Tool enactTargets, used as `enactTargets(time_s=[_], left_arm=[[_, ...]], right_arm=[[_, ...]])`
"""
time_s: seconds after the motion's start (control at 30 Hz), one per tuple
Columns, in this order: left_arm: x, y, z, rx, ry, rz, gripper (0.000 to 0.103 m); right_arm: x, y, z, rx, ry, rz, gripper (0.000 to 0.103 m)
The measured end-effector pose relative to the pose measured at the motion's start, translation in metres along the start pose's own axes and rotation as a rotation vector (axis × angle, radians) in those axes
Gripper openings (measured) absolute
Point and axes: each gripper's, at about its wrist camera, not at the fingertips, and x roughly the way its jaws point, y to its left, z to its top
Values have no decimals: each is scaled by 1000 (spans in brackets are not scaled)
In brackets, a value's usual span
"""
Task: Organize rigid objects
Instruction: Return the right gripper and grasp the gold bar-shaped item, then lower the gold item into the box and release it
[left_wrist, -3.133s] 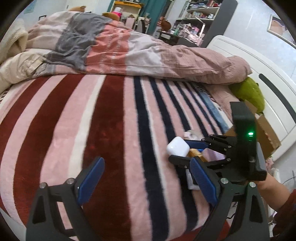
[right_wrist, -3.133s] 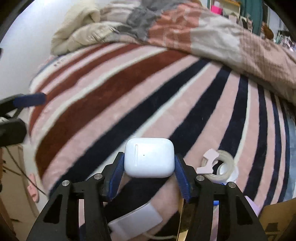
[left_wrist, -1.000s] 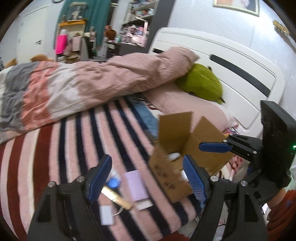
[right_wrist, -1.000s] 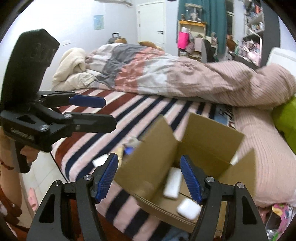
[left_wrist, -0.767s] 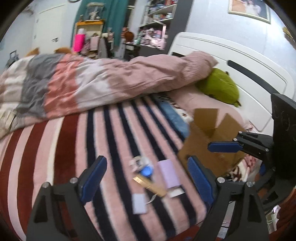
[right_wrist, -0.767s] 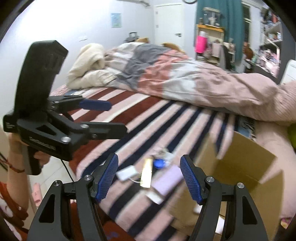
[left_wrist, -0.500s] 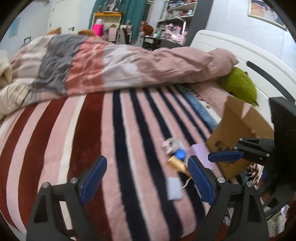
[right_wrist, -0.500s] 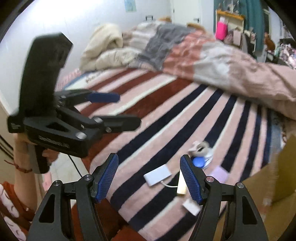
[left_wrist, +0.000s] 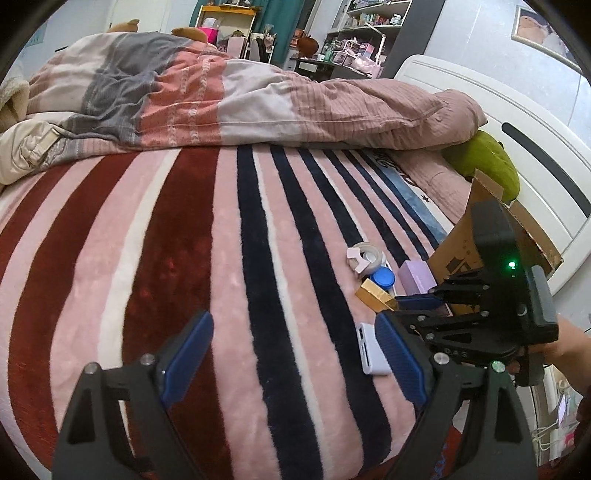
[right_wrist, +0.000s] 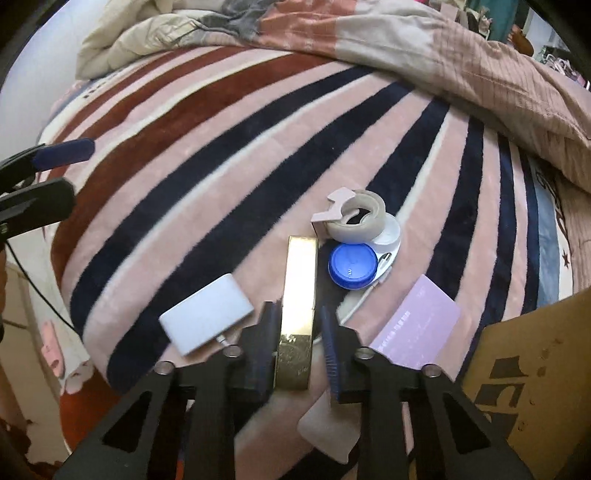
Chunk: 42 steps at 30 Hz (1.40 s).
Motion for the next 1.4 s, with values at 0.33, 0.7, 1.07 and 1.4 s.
enactTargets(time_s=[0.33,0.7,1.07,1.4], left_arm=[[-19,-22,19,8,-30,-78,87],[-46,-108,73,122,-90,-257,39],[-16,-222,111,251,-48,-300,34],[44,-285,111,308,60,-332,34]], right_arm=[[-43,26,6,-70,-130,38,14],[-158,29,-10,-110,-413,127,13],[-209,-52,-60,23,-521,72,13],[-203,-119,-97,137,-448,28,13]])
